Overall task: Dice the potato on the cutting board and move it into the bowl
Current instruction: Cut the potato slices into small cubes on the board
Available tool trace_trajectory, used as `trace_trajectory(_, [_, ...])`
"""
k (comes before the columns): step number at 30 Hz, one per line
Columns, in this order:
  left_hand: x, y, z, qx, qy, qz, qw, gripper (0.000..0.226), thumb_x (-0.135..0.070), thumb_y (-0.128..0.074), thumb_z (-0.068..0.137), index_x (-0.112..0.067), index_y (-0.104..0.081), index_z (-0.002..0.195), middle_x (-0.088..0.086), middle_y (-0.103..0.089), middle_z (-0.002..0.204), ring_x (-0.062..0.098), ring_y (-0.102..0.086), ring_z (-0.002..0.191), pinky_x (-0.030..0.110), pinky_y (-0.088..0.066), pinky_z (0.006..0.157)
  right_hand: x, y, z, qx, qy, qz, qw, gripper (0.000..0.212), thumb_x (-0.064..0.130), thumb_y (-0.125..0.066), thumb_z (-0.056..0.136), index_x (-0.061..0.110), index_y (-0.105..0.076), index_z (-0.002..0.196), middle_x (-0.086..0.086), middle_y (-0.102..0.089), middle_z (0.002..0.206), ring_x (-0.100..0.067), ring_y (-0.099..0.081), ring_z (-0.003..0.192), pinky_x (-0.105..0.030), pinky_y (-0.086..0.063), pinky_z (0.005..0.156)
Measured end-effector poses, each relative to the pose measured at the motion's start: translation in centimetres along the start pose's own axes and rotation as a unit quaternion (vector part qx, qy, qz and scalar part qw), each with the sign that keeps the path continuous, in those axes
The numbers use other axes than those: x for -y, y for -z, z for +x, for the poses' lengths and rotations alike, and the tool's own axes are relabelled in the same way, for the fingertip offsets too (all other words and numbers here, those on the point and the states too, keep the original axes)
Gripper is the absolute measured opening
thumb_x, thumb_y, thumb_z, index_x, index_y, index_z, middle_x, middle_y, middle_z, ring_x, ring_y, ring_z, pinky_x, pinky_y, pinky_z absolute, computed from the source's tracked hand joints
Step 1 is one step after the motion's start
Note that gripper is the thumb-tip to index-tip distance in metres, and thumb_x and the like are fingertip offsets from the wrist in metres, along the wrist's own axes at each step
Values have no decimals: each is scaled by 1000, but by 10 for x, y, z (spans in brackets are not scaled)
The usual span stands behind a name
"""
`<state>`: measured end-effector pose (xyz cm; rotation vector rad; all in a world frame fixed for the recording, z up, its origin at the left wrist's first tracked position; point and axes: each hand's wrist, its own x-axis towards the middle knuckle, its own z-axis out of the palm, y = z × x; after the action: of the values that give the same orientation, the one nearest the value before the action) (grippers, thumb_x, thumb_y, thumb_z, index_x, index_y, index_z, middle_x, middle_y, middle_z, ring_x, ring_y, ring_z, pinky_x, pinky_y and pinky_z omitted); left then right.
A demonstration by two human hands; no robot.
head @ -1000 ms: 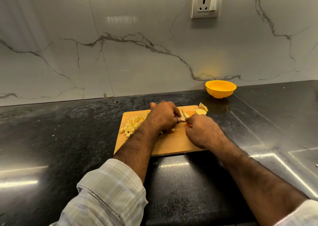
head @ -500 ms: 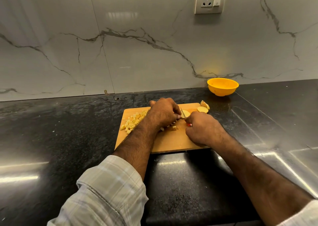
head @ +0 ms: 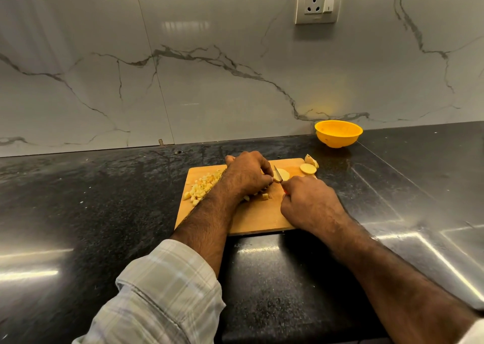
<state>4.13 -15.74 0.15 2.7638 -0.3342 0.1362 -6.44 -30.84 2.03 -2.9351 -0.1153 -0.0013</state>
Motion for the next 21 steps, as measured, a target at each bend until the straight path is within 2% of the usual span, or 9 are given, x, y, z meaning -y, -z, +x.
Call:
trace_trajectory(4, [-2,1,-1,2,-1,1,1000,6,-39,-77,91,-35,-80,94,-20,-70,112,9,-56,114,51,-26,102,4,1,8,2,15,-9,1000,36,33,-60,98,24,-63,132,1,-65,113,-16,-58,96,-37,-59,86])
trace_trajectory(8, [-2,1,-2,3,5,3,1000,7,-40,-77,92,-35,-80,95,-18,-70,115,10,-55,115,51,-26,102,-4,1,10,-27,1,45,999,36,31,-55,102,23,-65,136,-1,-69,123,-18,-61,104,-38,-57,89])
trace_trajectory(13, [-1,2,-2,7,5,-4,1000,6,-39,-77,92,-36,-80,96,-20,-69,115,10,-55,117,53,-25,105,-5,-3,-1,-74,20,36,996,40,37,-50,105,28,-59,144,-1,-67,130,-20,-61,115,-40,-59,92])
trace_trajectory(16, [0,3,-3,2,7,-5,1000,4,-40,-77,91,-37,-79,93,-22,-68,111,9,-54,115,51,-26,102,-2,-2,-3,-48,23,19,998,40,37,-51,103,30,-62,141,-1,-67,127,-20,-62,110,-40,-59,90])
trace_trajectory(21, [-1,3,-2,7,11,-1,1000,3,-40,-77,91,-38,-79,91,-20,-69,116,9,-53,117,49,-25,99,7,1,1,2,14,-29,999,39,34,-59,97,27,-62,135,0,-66,118,-19,-61,102,-39,-58,86])
